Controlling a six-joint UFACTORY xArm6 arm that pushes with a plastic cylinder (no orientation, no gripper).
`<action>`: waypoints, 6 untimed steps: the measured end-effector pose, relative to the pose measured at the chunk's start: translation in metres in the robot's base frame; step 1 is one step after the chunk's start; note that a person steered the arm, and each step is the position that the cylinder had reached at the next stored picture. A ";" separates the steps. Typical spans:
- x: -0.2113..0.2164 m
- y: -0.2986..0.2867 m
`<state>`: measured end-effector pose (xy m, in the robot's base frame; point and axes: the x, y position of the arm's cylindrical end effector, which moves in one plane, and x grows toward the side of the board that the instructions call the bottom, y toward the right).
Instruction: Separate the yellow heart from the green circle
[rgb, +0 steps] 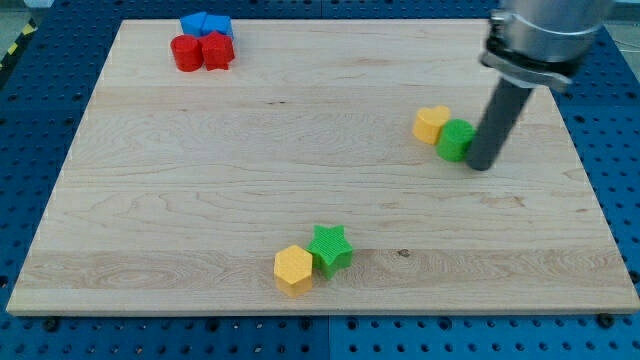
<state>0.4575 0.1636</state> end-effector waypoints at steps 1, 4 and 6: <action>-0.005 0.027; -0.069 0.003; -0.034 -0.060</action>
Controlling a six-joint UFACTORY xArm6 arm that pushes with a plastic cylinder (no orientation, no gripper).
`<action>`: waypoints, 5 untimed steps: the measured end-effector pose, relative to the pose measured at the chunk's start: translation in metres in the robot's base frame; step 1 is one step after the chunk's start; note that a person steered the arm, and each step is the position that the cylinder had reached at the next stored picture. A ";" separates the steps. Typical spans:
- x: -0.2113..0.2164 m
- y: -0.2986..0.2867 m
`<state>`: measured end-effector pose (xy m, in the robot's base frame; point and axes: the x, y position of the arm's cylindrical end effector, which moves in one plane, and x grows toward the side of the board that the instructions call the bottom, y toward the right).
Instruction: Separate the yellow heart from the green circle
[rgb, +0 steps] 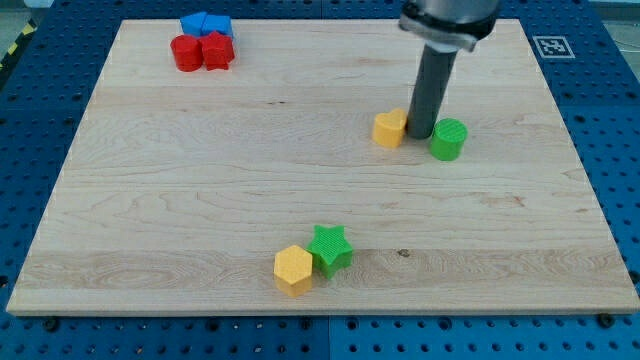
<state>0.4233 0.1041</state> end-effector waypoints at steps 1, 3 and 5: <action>0.015 -0.013; -0.036 0.002; -0.003 -0.069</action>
